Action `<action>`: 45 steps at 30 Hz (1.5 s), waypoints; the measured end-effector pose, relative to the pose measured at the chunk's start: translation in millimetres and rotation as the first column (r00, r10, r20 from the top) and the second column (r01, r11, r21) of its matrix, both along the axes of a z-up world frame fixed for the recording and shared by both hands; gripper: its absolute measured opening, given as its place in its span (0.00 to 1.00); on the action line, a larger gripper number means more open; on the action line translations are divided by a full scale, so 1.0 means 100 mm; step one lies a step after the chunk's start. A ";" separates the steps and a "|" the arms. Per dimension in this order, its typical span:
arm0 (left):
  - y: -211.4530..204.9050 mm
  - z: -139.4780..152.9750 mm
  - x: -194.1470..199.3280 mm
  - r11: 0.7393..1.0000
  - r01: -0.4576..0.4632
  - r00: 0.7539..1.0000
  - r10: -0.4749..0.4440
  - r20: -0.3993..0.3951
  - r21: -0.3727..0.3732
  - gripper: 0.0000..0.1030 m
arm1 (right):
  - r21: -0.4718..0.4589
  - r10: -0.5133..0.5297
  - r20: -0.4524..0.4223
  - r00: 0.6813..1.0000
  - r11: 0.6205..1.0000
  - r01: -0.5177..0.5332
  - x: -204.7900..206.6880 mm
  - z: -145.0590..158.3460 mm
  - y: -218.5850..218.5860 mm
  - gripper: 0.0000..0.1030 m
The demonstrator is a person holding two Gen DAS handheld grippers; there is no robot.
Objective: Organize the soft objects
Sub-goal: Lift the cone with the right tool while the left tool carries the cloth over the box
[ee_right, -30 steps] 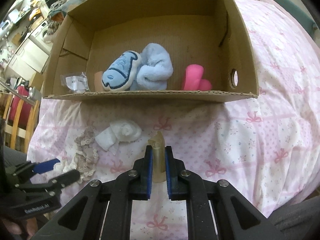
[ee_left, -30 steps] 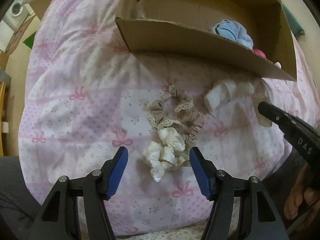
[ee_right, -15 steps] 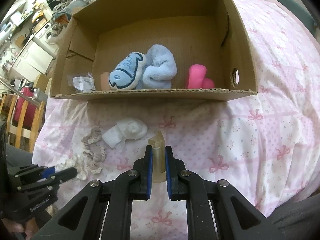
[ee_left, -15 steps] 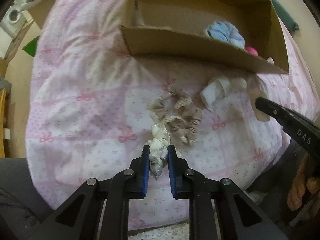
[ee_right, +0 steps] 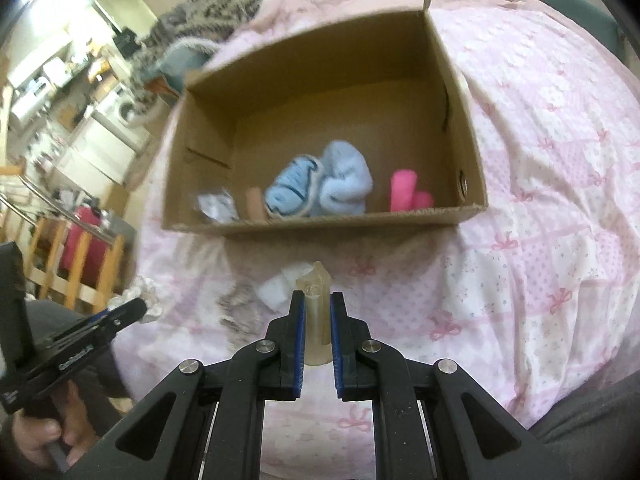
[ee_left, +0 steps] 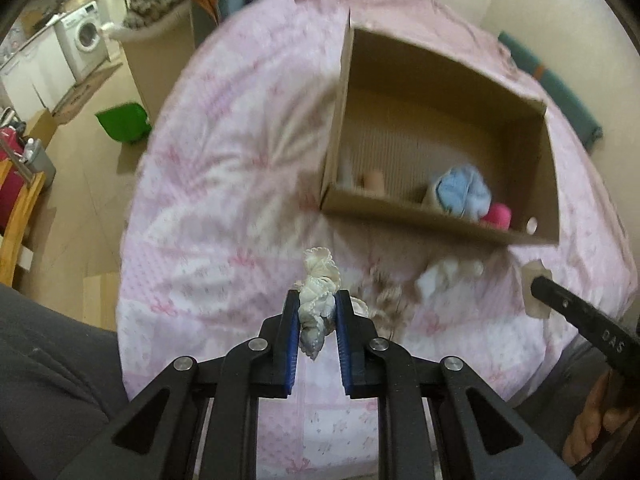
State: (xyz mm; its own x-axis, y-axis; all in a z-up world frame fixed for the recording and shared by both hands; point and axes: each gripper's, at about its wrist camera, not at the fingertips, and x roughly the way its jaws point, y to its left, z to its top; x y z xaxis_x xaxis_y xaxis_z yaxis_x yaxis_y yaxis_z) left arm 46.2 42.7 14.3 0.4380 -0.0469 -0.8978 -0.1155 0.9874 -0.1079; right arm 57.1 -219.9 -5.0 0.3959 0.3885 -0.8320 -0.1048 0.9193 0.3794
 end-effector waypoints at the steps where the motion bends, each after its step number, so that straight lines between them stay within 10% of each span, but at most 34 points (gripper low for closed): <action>1: -0.01 0.02 0.00 1.000 -0.005 1.000 0.004 0.016 0.012 0.15 | 0.008 -0.008 0.013 1.000 1.000 0.008 -0.02 0.04 -0.02 0.12; 21: -0.23 0.76 0.25 0.988 0.012 0.969 -0.050 0.243 0.155 0.15 | 0.048 -0.045 0.155 0.987 0.998 0.038 0.08 0.71 -0.25 0.13; 45: -0.49 0.53 1.29 0.977 0.099 0.964 -0.141 0.227 0.188 0.15 | 0.038 -0.061 0.179 0.982 0.998 0.055 0.80 0.43 -0.38 0.13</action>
